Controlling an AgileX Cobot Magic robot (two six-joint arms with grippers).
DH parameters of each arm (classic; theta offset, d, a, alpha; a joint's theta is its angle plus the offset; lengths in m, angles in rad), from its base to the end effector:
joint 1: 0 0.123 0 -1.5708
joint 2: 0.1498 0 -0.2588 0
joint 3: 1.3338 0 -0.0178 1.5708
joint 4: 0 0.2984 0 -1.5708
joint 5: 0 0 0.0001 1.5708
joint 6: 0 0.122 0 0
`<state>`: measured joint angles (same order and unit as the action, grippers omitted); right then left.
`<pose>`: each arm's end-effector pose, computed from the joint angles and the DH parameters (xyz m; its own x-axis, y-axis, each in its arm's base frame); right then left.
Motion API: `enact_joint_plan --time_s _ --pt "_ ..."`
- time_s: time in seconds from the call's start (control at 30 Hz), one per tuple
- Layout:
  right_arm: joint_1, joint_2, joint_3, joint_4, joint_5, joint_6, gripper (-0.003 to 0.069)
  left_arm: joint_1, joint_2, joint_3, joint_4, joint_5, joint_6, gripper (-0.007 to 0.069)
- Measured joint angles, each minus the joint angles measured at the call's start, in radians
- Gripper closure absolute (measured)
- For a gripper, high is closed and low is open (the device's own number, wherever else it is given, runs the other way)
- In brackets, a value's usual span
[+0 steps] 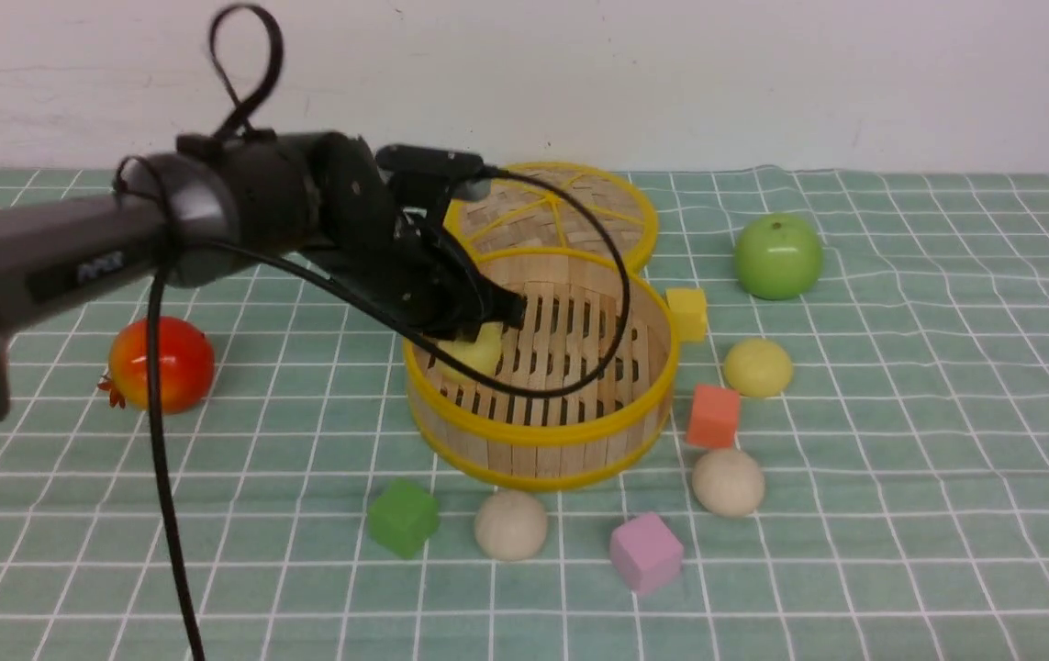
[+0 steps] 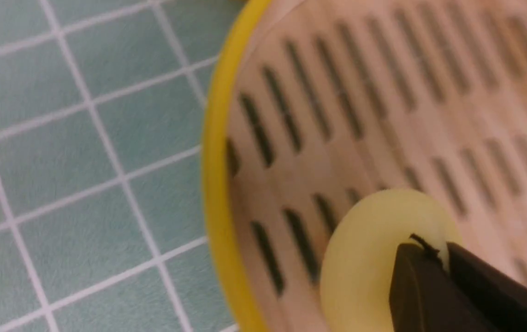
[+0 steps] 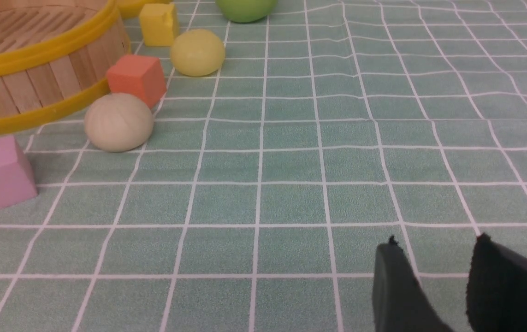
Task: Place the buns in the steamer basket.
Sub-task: Use the left arm to put the steamed stuffed bun into the steamer, then use the left arm to grab a steamed stuffed bun
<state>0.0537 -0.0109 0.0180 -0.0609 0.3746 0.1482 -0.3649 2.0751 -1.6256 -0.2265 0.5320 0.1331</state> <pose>0.1563 0.0057 0.1650 -0.2910 0.0759 -0.9537 -0.0058 0.9967 0.0810 0.4805 -0.1984 0.1456 -0.7469 0.2184 -0.6280 0.3758 0.9178 -0.1278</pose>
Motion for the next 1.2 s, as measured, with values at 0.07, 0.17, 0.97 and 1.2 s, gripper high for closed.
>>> enact_joint_plan --time_s 0.07,0.17,0.97,1.2 --pt "0.0 0.0 0.0 0.0 0.0 0.0 0.0419 0.001 0.007 0.001 0.007 -0.009 -0.008 0.0582" --pt "0.0 0.0 0.0 0.0 0.0 0.0 0.0419 0.001 0.008 0.001 0.007 -0.019 -0.011 0.0505" --pt "0.0 0.0 0.0 0.0 0.0 0.0 0.0419 -0.243 -0.269 0.172 0.079 0.48 -0.038 0.0567" --pt "0.0 0.0 0.0 0.0 0.0 0.0 0.0419 -0.282 -0.198 0.179 0.122 0.389 -0.041 0.0497"
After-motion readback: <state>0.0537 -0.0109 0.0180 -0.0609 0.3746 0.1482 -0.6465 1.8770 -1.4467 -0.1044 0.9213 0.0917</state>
